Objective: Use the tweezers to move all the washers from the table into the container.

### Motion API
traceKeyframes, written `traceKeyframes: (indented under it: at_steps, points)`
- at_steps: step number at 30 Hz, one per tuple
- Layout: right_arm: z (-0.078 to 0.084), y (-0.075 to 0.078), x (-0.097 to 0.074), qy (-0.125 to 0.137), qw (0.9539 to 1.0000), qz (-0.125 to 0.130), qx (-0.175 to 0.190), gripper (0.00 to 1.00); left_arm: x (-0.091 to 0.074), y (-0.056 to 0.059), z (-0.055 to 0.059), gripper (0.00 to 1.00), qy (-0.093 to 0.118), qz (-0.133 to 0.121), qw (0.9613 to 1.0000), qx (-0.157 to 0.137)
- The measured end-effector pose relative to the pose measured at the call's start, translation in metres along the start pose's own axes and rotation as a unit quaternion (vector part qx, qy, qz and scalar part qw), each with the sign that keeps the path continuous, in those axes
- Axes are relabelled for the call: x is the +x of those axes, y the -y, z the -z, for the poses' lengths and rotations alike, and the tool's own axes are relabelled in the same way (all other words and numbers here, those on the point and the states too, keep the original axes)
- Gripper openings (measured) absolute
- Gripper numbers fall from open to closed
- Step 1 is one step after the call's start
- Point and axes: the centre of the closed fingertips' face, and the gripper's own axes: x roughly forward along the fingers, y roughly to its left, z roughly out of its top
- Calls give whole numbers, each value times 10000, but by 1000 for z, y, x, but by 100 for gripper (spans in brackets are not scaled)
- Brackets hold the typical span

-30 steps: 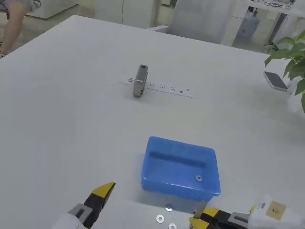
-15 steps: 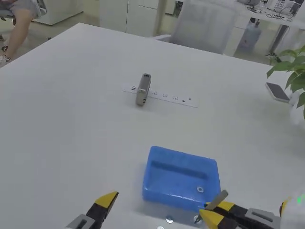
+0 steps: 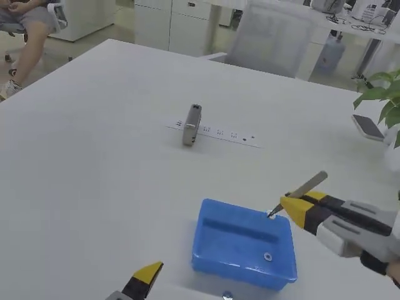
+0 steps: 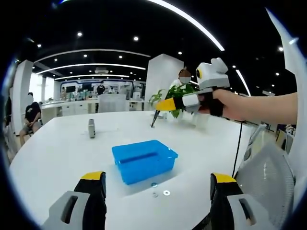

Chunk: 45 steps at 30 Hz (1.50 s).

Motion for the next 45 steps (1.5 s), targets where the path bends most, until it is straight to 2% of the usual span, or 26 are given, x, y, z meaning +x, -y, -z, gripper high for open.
traceKeyframes:
  at_steps: [3, 8, 15, 21, 30, 36, 45]
  points:
    - [0, 3, 5, -3, 10000, 3, -14, 3, 0, -1, 0, 92, 3, -26, 10000, 32]
    - [8, 8, 11, -71, 10000, -5, 12, 3, -1, -3, 0, 91, 8, -70, 10000, 39]
    - [28, 16, 19, -396, 9991, 8, 130, 3, -1, -2, 0, 91, -13, -71, 9999, 107]
    - [39, 18, 25, -562, 9979, -6, 307, 3, -2, -2, 0, 91, -16, -88, 9999, 90]
    - [66, 19, 34, -863, 9943, -157, 604, 3, -2, -2, 0, 90, -13, -72, 9999, 86]
    - [86, 17, 39, -1150, 9915, -154, 583, 3, -2, -3, 0, 90, -16, -90, 9999, 67]
    - [101, 21, 39, -1270, 9883, -85, 841, 3, -1, 0, 0, 90, -32, -13, 10000, 90]
